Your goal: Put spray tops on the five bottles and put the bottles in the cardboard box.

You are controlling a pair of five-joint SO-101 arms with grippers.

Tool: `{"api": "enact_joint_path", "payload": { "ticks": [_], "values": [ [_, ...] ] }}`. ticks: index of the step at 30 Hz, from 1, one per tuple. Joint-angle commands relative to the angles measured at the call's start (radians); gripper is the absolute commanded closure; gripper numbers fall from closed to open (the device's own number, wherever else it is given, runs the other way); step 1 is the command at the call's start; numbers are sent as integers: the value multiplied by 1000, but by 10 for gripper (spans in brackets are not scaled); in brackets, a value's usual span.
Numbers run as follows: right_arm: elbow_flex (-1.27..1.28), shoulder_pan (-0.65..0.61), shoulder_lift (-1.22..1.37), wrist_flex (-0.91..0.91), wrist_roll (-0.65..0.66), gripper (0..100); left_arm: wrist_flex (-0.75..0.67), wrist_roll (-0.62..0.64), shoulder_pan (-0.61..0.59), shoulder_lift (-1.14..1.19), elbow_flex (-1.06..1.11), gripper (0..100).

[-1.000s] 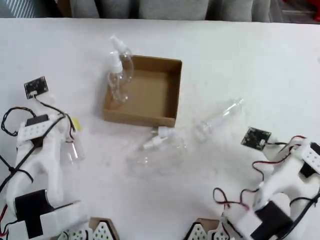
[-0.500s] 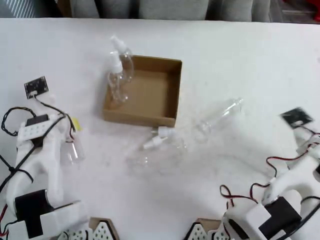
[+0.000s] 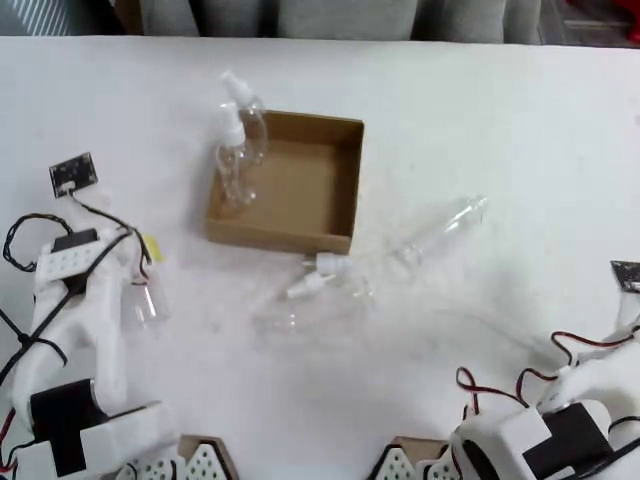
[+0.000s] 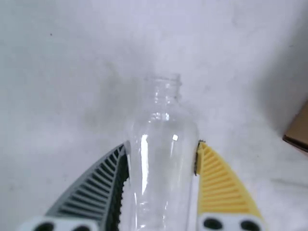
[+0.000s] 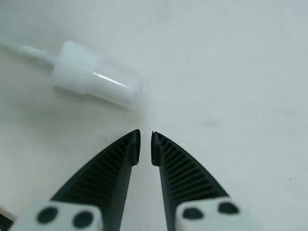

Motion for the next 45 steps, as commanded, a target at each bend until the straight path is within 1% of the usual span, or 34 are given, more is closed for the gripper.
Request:
{"api": "enact_joint_path", "payload": {
  "ticks": [1, 6, 10, 13, 17, 20, 25, 29, 32, 36, 39, 43, 45],
  "values": [
    [-5, -51, -7, -4, -58, 981, -18, 5, 15, 1, -28, 979],
    [-2, -108, 8, -101, -161, 981, -18, 5, 15, 1, -28, 979],
    [-15, -151, 99, -165, -184, 981, -18, 5, 15, 1, -28, 979],
    [-77, -171, 182, -170, -187, 981, -18, 5, 15, 1, -28, 979],
    [-204, -177, 254, -166, -298, 981, -18, 5, 15, 1, -28, 979],
    [-298, -196, 285, -113, -341, 981, -21, 5, 15, 1, -28, 979],
    [-394, -278, 289, 48, -350, 981, -23, 5, 15, 1, -28, 979],
    [-445, -340, 286, 124, -419, 981, -23, 5, 15, 1, -28, 979],
    [-471, -366, 283, 206, -411, 981, -23, 5, 15, 1, -28, 979],
    [-471, -374, 225, 289, -397, 981, -25, 5, 15, 1, -29, 979],
    [-431, -354, 125, 341, -399, 981, -25, 5, 15, 1, -31, 979],
    [-272, -308, -70, 294, -404, 978, -25, -17, 15, 1, -31, 979],
    [-173, -295, -154, 252, -407, 948, -25, -49, 15, 1, -31, 979]
  ]
}}
